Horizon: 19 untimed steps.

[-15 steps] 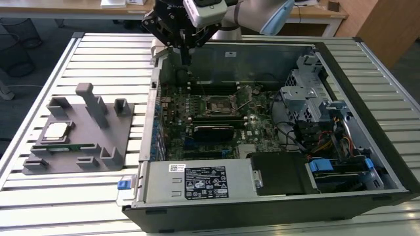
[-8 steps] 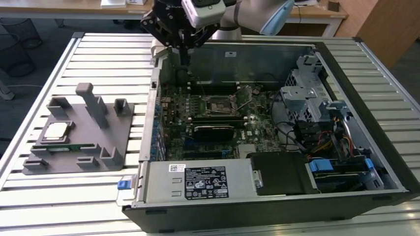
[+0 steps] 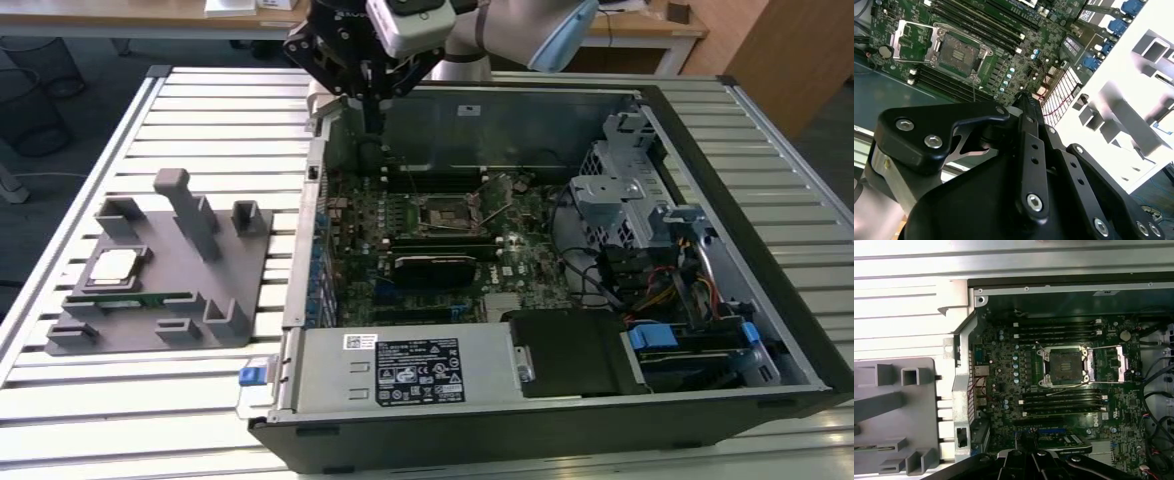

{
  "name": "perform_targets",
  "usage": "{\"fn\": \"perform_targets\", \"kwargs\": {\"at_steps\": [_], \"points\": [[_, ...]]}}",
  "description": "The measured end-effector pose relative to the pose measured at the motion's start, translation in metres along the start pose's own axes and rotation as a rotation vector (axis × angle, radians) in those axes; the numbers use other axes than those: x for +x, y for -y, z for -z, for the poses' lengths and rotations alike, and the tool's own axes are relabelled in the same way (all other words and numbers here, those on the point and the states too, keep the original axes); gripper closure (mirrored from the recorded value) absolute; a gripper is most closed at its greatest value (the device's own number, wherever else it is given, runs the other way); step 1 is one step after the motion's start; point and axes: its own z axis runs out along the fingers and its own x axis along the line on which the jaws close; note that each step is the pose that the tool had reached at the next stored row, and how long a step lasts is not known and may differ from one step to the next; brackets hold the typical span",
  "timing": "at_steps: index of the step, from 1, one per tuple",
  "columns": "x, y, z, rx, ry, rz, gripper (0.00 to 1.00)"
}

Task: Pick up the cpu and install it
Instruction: 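Reach for the cpu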

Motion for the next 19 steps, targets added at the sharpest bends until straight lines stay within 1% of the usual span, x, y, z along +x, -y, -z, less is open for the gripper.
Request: {"fn": "perform_targets", "kwargs": {"at_steps": [19], "points": [[0.0053, 0.0005, -0.0012, 0.0, -0.0003, 0.0, 0.89]]}}
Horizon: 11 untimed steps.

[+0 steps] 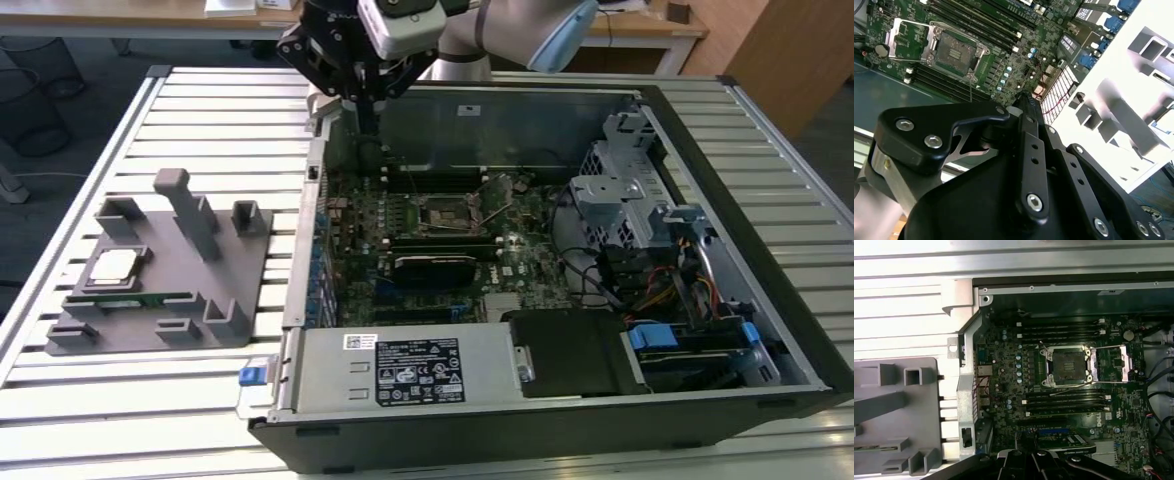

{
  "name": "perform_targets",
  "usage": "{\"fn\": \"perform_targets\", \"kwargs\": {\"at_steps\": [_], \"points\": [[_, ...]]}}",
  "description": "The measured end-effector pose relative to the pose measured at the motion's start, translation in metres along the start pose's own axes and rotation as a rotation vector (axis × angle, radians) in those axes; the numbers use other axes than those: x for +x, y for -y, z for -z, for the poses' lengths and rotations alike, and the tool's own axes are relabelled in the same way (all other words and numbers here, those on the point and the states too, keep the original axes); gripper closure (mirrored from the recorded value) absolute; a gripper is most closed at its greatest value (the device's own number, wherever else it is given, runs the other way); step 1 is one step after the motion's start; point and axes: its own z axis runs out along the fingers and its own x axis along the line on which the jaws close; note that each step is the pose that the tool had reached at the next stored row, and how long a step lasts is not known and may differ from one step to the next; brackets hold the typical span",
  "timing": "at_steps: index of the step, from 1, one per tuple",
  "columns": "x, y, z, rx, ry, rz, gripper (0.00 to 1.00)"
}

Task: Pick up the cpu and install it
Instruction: 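Reach for the cpu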

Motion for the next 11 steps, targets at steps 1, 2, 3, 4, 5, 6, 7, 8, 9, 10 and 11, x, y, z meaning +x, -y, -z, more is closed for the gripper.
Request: {"fn": "perform_targets", "kwargs": {"at_steps": [1, 2, 3, 4, 5, 6, 7, 8, 9, 10, 11], "points": [[0.0003, 0.0, -0.0001, 0.0, 0.0, 0.0, 0.89], [0.0005, 0.0001, -0.0001, 0.0, -0.0001, 0.0, 0.89], [0.0008, 0.0001, -0.0002, 0.0001, -0.0001, 0.0, 0.89], [0.0011, 0.0001, -0.0002, 0.0, -0.0001, 0.0, 0.89], [0.0013, 0.0001, -0.0003, 0.0, -0.0001, 0.0, 0.89], [0.0016, 0.0001, -0.0004, 0.0, -0.0002, 0.0, 0.89], [0.0019, 0.0002, -0.0004, 0.0001, -0.0002, 0.0, 0.89], [0.0022, 0.0002, -0.0005, 0.0001, -0.0002, 0.0, 0.89], [0.0024, 0.0002, -0.0006, 0.0, -0.0002, 0.0, 0.89], [0.0027, 0.0002, -0.0007, 0.0, -0.0002, 0.0, 0.89], [0.0029, 0.0003, -0.0007, 0.0, -0.0003, 0.0, 0.89]]}}
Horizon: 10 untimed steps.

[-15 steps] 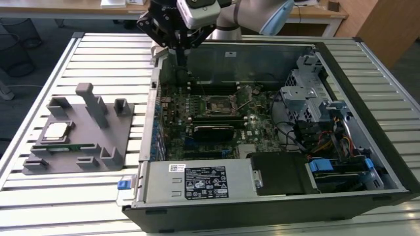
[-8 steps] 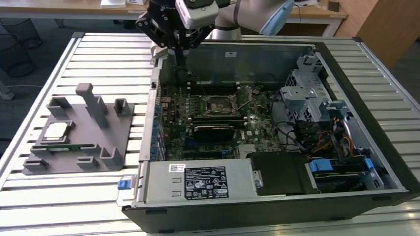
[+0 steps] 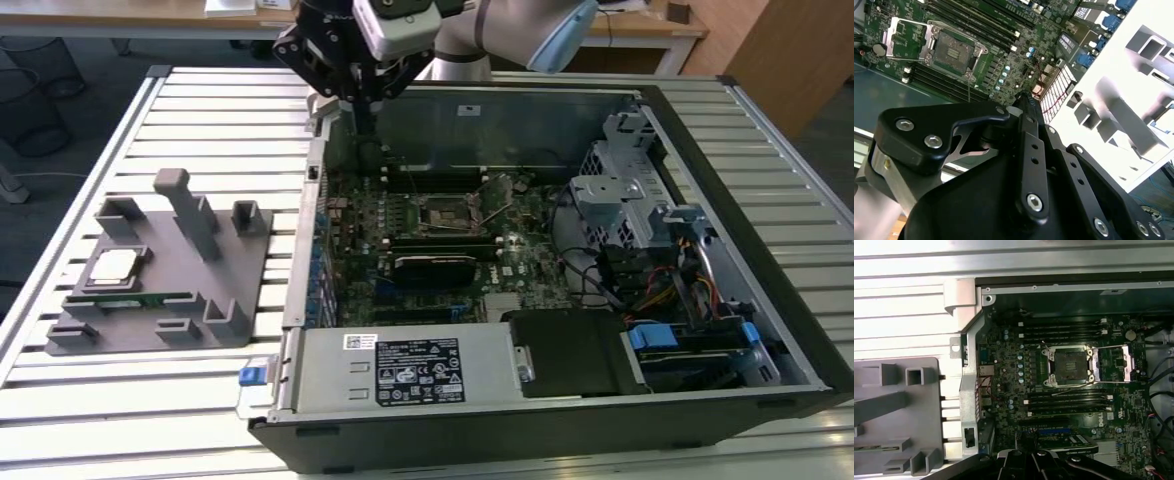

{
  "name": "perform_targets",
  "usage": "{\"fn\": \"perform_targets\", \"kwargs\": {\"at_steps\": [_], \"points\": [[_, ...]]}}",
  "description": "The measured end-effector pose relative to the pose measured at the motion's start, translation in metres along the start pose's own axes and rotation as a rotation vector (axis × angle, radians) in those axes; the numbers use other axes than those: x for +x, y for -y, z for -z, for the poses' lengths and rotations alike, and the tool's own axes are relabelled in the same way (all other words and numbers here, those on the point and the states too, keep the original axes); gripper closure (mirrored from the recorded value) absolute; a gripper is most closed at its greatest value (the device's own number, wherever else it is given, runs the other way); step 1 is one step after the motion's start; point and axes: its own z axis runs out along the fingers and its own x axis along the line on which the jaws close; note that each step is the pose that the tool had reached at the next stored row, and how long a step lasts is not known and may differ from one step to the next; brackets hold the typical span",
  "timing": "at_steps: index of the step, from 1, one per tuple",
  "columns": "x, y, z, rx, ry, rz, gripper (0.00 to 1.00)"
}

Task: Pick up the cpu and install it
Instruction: 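Reach for the cpu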

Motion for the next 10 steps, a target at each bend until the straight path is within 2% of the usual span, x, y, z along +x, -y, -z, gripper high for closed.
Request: {"fn": "perform_targets", "kwargs": {"at_steps": [10], "points": [[0.0028, 0.0003, -0.0007, 0.0, -0.0002, 0.0, 0.89]]}}
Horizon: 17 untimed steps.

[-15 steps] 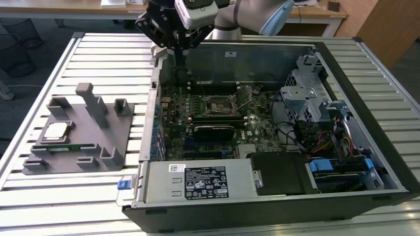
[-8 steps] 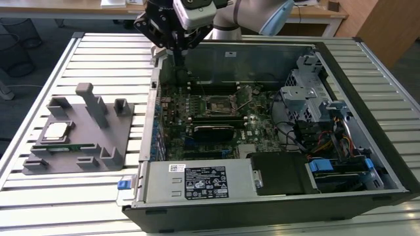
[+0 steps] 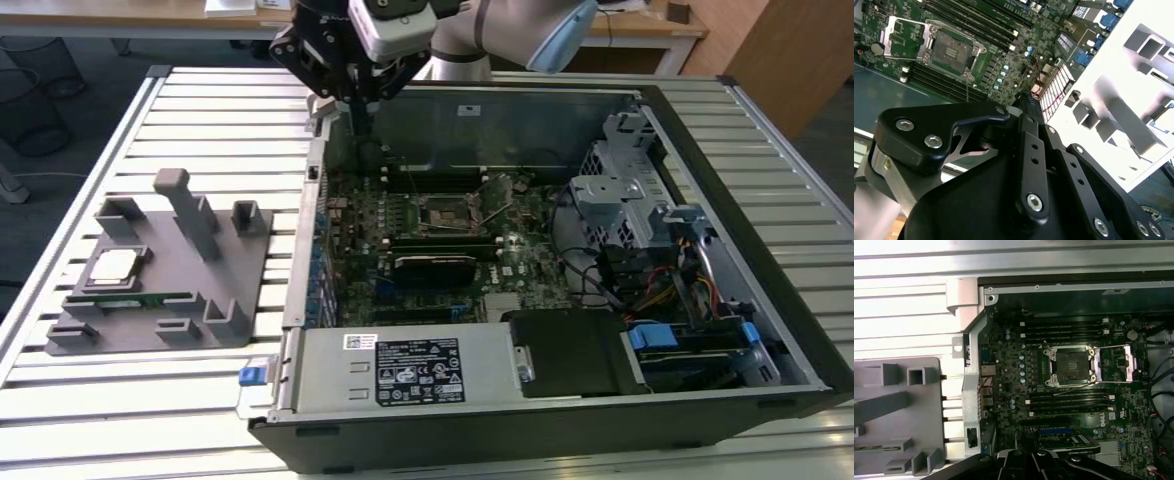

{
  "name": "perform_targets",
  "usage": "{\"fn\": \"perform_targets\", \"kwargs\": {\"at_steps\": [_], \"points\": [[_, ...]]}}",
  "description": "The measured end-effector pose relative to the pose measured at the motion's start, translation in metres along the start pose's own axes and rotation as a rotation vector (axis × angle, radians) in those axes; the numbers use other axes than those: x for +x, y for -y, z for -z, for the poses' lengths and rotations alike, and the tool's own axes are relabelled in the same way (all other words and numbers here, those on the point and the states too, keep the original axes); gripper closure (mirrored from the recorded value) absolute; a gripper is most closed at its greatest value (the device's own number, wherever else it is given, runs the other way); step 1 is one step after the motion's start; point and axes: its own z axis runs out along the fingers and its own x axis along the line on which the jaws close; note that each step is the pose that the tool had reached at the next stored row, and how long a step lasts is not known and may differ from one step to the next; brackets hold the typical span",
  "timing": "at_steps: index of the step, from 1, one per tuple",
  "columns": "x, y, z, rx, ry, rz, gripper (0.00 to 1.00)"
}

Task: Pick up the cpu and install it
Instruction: 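Reach for the cpu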

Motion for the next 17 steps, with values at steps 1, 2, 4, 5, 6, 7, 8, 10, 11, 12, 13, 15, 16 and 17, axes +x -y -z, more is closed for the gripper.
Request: {"fn": "perform_targets", "kwargs": {"at_steps": [1, 2, 4, 5, 6, 7, 8, 10, 11, 12, 13, 15, 16, 17], "points": [[0.0003, 0.0, -0.0001, 0.0, -0.0001, 0.0, 0.89], [0.0005, 0.0, -0.0002, 0.0, -0.0001, 0.0, 0.89], [0.001, 0.0001, -0.0003, 0.0, -0.0002, 0.0, 0.89], [0.0013, 0.0001, -0.0004, 0.0, -0.0002, 0.0, 0.89], [0.0016, 0.0001, -0.0004, 0.0, -0.0003, 0.0, 0.89], [0.0018, 0.0001, -0.0005, 0.0, -0.0003, 0.0, 0.89], [0.0021, 0.0002, -0.0005, 0.0001, -0.0004, 0.0, 0.89], [0.0026, 0.0002, -0.0007, 0.0001, -0.0004, 0.0, 0.89], [0.0028, 0.0002, -0.0008, 0.0001, -0.0005, 0.0, 0.89], [0.0031, 0.0003, -0.0009, 0.0, -0.0005, 0.0, 0.89], [0.0033, 0.0003, -0.0009, 0.0, -0.0006, 0.0, 0.89], [0.0038, 0.0003, -0.0011, 0.0, -0.0007, 0.0, 0.89], [0.004, 0.0003, -0.0011, 0.0001, -0.0008, 0.0, 0.89], [0.0042, 0.0004, -0.0012, 0.0, -0.0008, 0.0, 0.89]]}}
